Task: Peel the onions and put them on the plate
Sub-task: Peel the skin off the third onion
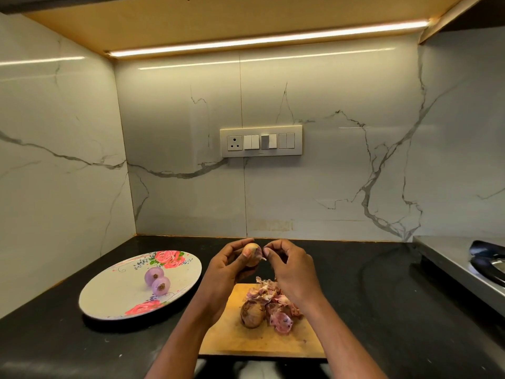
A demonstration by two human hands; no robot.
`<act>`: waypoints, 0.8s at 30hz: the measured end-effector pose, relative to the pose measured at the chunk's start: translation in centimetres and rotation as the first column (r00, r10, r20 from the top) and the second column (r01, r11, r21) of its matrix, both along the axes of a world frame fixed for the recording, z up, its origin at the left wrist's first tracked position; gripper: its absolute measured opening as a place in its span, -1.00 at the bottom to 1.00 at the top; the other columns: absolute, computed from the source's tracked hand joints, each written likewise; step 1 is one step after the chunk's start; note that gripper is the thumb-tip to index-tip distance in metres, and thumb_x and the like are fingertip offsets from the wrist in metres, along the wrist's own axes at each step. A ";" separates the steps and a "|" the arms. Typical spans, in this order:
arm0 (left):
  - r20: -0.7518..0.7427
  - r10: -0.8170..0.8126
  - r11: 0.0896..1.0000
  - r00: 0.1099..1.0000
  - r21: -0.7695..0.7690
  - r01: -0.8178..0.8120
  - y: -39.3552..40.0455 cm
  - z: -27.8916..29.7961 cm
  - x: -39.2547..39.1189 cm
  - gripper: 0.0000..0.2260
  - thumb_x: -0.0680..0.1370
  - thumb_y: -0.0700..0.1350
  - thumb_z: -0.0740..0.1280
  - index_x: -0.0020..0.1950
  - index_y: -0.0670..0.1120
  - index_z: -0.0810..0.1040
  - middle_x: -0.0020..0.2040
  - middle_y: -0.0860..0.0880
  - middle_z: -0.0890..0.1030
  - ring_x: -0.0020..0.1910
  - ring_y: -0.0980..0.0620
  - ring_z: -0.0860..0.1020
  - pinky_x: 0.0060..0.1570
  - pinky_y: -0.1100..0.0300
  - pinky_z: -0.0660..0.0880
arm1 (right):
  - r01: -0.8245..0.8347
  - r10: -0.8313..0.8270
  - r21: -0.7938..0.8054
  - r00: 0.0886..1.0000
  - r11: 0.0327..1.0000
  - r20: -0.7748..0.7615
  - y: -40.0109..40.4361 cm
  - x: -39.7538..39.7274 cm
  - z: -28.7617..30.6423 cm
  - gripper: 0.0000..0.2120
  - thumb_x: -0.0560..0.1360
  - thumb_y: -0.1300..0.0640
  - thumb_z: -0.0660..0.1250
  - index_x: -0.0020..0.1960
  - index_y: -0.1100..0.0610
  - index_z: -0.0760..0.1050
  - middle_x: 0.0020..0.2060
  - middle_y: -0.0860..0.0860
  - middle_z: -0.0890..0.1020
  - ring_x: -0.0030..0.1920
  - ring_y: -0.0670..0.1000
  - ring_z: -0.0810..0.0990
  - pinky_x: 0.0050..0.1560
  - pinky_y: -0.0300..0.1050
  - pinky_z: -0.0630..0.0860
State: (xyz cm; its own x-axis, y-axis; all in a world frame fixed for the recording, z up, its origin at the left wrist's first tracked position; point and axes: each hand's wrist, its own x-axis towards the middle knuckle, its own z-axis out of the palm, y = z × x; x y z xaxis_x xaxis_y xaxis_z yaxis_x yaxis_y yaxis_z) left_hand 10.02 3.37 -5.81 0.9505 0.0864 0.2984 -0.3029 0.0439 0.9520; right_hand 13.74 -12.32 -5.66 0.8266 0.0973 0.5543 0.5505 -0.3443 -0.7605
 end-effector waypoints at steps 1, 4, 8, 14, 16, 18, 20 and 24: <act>0.000 -0.007 1.000 1.000 -0.021 0.007 0.0 0.1 -0.1 -0.74 0.59 -0.12 0.32 0.28 0.00 0.57 0.15 0.02 0.67 0.14 0.06 0.65 0.10 0.16 0.60 | 0.012 -0.012 -0.001 1.000 1.000 -0.004 0.1 0.1 -0.1 -0.90 0.61 0.05 0.33 0.08 -0.01 0.60 -0.10 -0.17 0.64 -0.05 -0.21 0.59 -0.18 -0.49 0.47; 0.000 0.008 1.000 1.000 -0.029 -0.008 0.1 0.1 -0.1 -0.74 0.60 -0.13 0.31 0.28 -0.01 0.56 0.15 0.00 0.67 0.14 0.05 0.65 0.10 0.16 0.60 | -0.031 0.037 0.102 0.998 0.994 -0.056 0.0 0.1 0.1 -0.84 0.63 0.01 0.28 0.09 0.02 0.61 -0.09 -0.13 0.66 -0.05 -0.12 0.62 -0.13 -0.37 0.52; 0.002 0.033 0.999 0.999 -0.003 -0.033 0.2 0.0 0.0 -0.68 0.56 -0.06 0.36 0.31 0.00 0.55 0.19 -0.02 0.65 0.17 0.03 0.63 0.18 0.10 0.59 | -0.163 0.168 0.108 0.985 0.981 -0.038 -0.6 0.0 0.3 -0.77 0.52 -0.08 0.42 0.13 -0.03 0.63 -0.05 -0.16 0.70 0.01 -0.21 0.64 -0.01 -0.33 0.58; -0.004 0.029 0.999 1.000 0.035 -0.029 0.5 0.0 0.1 -0.64 0.53 -0.01 0.37 0.32 -0.01 0.55 0.19 -0.02 0.66 0.16 0.03 0.64 0.16 0.13 0.59 | -0.128 0.127 0.079 0.992 0.989 0.016 -0.5 0.1 0.2 -0.86 0.47 0.04 0.50 0.03 -0.04 0.69 -0.13 -0.17 0.72 -0.03 -0.23 0.66 -0.02 -0.30 0.60; -0.004 0.028 0.998 1.000 0.058 -0.028 0.5 0.0 0.1 -0.67 0.55 -0.03 0.36 0.32 -0.01 0.55 0.19 -0.02 0.65 0.15 0.04 0.64 0.11 0.16 0.60 | -0.128 0.126 0.063 0.992 0.990 0.029 -0.6 0.0 0.2 -0.87 0.46 0.05 0.51 0.01 -0.03 0.69 -0.15 -0.16 0.73 -0.05 -0.22 0.67 -0.03 -0.28 0.61; -0.009 0.024 0.997 1.000 0.074 -0.023 0.6 0.0 0.1 -0.65 0.53 -0.02 0.36 0.32 0.00 0.54 0.20 -0.01 0.64 0.16 0.04 0.63 0.11 0.17 0.60 | -0.123 0.121 0.047 0.992 0.991 0.038 -0.6 0.0 0.2 -0.87 0.46 0.07 0.52 0.01 -0.02 0.69 -0.16 -0.16 0.73 -0.06 -0.23 0.67 -0.05 -0.31 0.60; -0.012 0.022 0.996 1.000 0.084 -0.021 0.7 0.1 -0.1 -0.64 0.52 -0.01 0.36 0.32 0.00 0.54 0.20 -0.01 0.64 0.16 0.04 0.63 0.11 0.17 0.60 | -0.122 0.120 0.035 0.992 0.992 0.050 -0.6 -0.1 0.3 -0.86 0.46 0.09 0.51 0.02 0.00 0.68 -0.18 -0.16 0.72 -0.08 -0.25 0.67 -0.08 -0.38 0.57; -0.017 0.008 0.995 1.000 0.097 -0.006 0.6 0.3 -0.3 -0.63 0.52 -0.02 0.36 0.32 0.00 0.54 0.18 0.01 0.64 0.14 0.07 0.63 0.06 0.21 0.59 | -0.093 0.092 0.018 0.992 0.995 0.087 -0.6 -0.2 0.3 -0.86 0.49 0.12 0.49 0.04 0.02 0.65 -0.17 -0.16 0.72 -0.08 -0.28 0.66 -0.12 -0.46 0.52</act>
